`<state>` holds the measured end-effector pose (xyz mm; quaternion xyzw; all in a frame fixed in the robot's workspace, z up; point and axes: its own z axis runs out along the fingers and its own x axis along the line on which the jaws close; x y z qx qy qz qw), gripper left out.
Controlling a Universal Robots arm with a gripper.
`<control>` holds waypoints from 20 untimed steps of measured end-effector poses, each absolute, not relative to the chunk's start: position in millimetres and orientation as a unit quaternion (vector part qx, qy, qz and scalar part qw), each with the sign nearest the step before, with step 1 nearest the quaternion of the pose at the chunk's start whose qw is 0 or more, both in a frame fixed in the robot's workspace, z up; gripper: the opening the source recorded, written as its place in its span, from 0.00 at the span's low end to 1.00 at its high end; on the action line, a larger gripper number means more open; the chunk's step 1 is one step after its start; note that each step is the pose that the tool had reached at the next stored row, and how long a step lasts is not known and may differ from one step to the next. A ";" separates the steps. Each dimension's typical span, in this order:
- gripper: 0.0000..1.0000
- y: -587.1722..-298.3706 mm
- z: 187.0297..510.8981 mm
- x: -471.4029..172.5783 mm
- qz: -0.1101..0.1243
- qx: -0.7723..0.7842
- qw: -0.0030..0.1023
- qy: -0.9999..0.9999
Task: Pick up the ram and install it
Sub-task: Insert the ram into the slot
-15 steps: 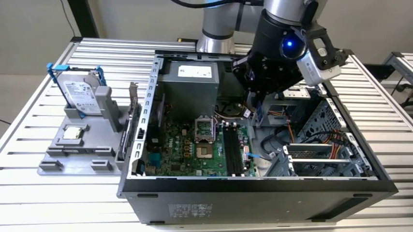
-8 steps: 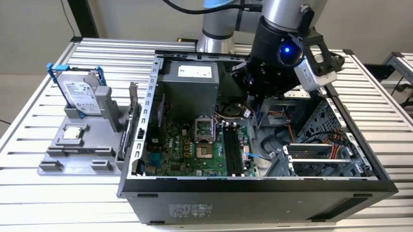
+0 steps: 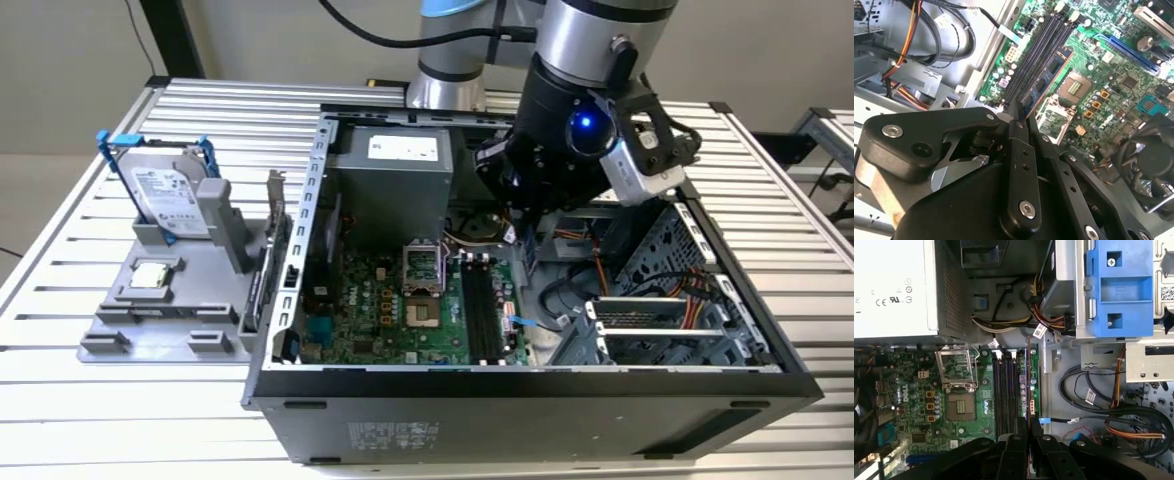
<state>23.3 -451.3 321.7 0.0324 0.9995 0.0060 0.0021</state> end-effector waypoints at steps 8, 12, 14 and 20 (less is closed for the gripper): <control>0.00 -451.3 306.9 22.9 0.006 0.034 0.006 0.999; 0.00 -451.3 299.9 22.3 0.006 0.034 0.007 0.999; 0.00 -451.4 296.2 21.7 0.006 0.034 0.007 0.999; 0.00 -454.3 285.2 18.2 0.007 0.032 0.007 0.999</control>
